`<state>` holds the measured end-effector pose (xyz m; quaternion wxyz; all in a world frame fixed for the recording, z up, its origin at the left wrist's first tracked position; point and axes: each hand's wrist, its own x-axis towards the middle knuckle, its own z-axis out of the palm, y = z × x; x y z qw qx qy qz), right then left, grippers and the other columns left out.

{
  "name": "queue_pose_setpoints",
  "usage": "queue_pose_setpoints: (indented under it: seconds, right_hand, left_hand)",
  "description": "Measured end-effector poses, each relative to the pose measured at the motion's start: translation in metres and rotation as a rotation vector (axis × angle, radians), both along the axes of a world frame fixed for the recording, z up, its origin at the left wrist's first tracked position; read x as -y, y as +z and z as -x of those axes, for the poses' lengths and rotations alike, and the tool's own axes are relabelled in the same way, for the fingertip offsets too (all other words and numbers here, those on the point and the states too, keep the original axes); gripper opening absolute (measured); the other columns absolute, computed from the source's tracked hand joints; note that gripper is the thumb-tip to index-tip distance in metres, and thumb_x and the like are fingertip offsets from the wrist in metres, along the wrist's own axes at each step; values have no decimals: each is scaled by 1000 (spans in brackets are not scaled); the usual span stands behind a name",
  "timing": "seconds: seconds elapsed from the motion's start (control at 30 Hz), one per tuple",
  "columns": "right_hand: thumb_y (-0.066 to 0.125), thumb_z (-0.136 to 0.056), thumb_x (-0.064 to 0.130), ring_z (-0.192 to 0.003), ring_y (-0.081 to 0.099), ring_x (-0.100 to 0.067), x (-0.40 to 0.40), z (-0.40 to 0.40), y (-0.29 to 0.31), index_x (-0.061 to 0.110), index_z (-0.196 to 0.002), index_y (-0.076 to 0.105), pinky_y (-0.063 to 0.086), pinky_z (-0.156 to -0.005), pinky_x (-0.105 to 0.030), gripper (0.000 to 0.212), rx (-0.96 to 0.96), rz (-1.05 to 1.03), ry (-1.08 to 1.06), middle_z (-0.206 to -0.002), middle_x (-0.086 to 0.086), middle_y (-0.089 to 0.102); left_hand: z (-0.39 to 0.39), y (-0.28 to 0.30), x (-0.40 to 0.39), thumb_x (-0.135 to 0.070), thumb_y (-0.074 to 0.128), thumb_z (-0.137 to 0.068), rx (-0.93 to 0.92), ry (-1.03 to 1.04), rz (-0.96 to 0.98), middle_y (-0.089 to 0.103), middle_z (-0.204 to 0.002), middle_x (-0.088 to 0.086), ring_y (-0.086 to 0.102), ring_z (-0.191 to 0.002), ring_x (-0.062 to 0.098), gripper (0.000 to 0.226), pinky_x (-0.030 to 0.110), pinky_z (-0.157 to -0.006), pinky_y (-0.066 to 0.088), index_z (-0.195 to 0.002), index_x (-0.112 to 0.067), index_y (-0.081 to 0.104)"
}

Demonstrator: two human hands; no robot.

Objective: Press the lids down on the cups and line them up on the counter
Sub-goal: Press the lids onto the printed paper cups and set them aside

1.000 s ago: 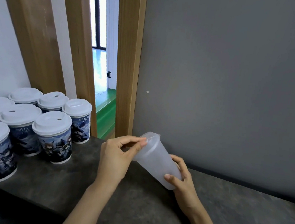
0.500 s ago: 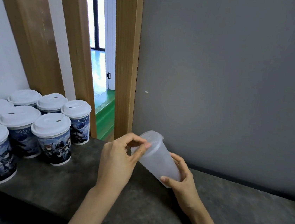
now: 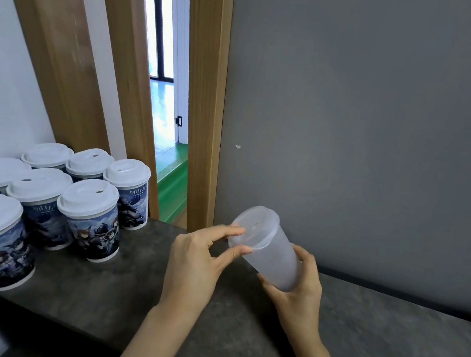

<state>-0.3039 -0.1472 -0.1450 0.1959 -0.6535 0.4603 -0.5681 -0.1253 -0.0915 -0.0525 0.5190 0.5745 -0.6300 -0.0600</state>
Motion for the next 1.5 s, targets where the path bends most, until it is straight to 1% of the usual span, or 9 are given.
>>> queue_pose_setpoints:
  seconds: [0.23,0.33,0.47,0.6,0.73,0.97,1.1,1.33,1.5]
  right_hand:
    - [83,-59,43,-109,57,0,1,0,-3,51,-123,42,53,-80,-22,77,-23,-8,-11,-118,26,54]
    - [90,-62,36,-113,59,-5,2,1,-6,37,-132,46,57,-87,-30,84,-83,-36,40,-124,17,57]
    - [93,-63,30,-117,57,-7,2,0,-6,28,-135,48,57,-92,-37,86,-122,-53,79,-128,13,57]
    - [89,-60,45,-113,59,-1,0,0,-1,50,-127,48,56,-88,-28,79,-88,-135,187,-121,27,59]
    - [87,-60,52,-110,59,1,-2,-3,1,52,-123,43,56,-83,-24,77,-120,-121,166,-119,28,56]
    - [82,-59,57,-107,56,5,-5,-4,1,60,-119,33,51,-77,-15,78,-171,-59,94,-116,33,50]
    - [87,-58,53,-111,57,2,-5,-5,1,54,-123,38,51,-81,-13,82,-82,-115,168,-120,28,53]
    - [87,-57,54,-113,58,1,-6,-3,7,59,-129,37,55,-81,-19,88,-28,-202,284,-123,30,54]
    - [80,-60,53,-113,58,-8,-10,-5,5,66,-130,26,56,-89,-40,89,-148,-125,141,-129,24,52]
  left_hand:
    - [3,-1,-4,-52,63,-76,13,-96,63,60,-117,-21,48,-101,-30,33,-4,-80,40,-106,-38,68]
    - [2,-2,-2,-68,59,-66,16,-52,-52,57,-117,-24,50,-96,-20,37,-6,-69,39,-90,-40,59]
    - [0,-8,1,-60,62,-68,69,-34,-95,55,-115,-24,49,-98,-16,30,-6,-62,38,-86,-37,53]
    - [-7,-1,-1,-52,57,-79,60,-106,-95,57,-106,-28,54,-92,-24,21,-3,-68,42,-96,-41,50]
    - [-3,10,-3,-67,51,-76,80,-117,-144,50,-110,-42,50,-99,-24,55,-6,-72,38,-128,-54,39]
    - [21,7,-3,-44,64,-85,147,11,-76,63,-121,-10,62,-109,10,49,31,-88,56,-131,-28,60]
    - [20,4,2,-27,59,-94,145,0,-96,55,-132,-14,45,-133,11,38,40,-108,43,-131,-30,58]
    - [3,2,4,-13,63,-93,239,-19,-62,51,-131,-18,31,-120,-12,43,24,-103,25,-128,-38,57]
    - [9,5,0,-45,72,-83,346,48,-44,60,-122,-14,45,-115,1,51,29,-105,29,-131,-38,56]
